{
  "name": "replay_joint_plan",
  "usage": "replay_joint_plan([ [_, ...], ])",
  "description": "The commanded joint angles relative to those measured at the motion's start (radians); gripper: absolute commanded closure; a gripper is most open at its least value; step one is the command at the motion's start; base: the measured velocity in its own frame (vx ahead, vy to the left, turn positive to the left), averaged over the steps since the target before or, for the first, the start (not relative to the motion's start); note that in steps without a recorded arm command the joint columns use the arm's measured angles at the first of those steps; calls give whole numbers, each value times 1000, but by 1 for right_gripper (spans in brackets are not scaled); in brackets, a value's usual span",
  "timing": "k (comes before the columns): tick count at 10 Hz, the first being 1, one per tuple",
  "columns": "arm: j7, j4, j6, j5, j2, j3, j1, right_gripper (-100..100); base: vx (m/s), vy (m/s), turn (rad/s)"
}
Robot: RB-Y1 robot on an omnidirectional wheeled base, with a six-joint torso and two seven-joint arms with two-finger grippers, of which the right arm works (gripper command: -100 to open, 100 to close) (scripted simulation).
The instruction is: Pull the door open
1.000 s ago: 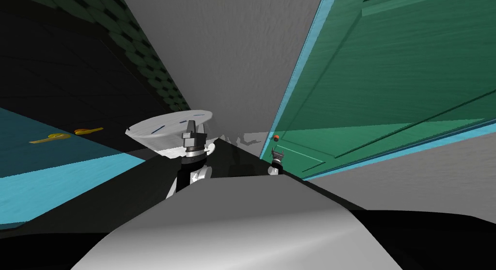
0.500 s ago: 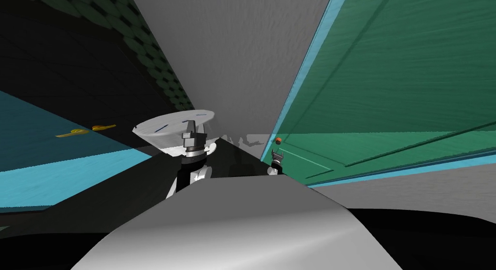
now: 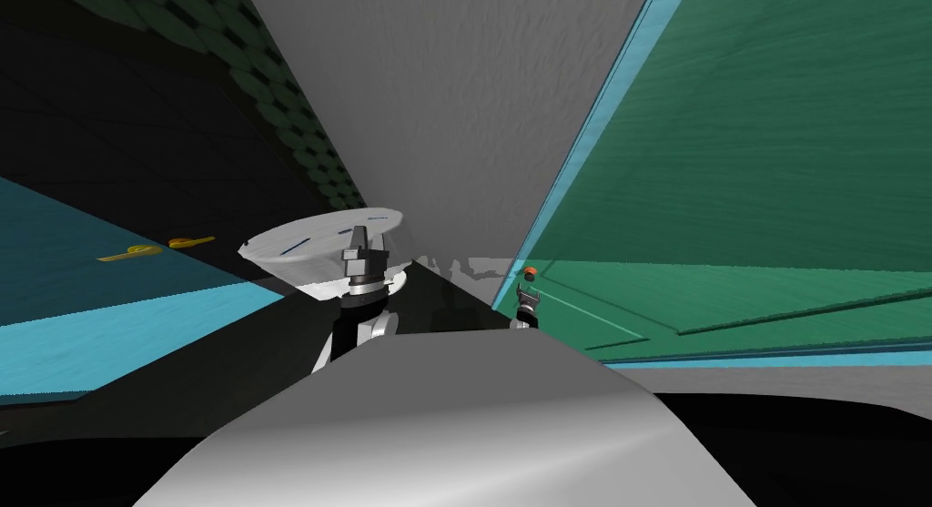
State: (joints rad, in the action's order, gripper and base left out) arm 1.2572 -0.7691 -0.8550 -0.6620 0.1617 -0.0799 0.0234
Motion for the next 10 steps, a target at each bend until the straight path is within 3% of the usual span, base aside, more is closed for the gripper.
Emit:
replay_joint_plan([
  [1,2,-32,15,-3,7,-3,21,-100,90,8,3],
  [2,34,-23,10,-6,32,0,35,-100,83,-9,37],
  [6,97,-5,-1,-11,84,4,63,-100,102,-4,31],
  [7,125,2,-6,-13,107,6,76,-100,127,3,52],
  [10,179,17,-16,-17,151,9,100,-100,172,-13,34],
])
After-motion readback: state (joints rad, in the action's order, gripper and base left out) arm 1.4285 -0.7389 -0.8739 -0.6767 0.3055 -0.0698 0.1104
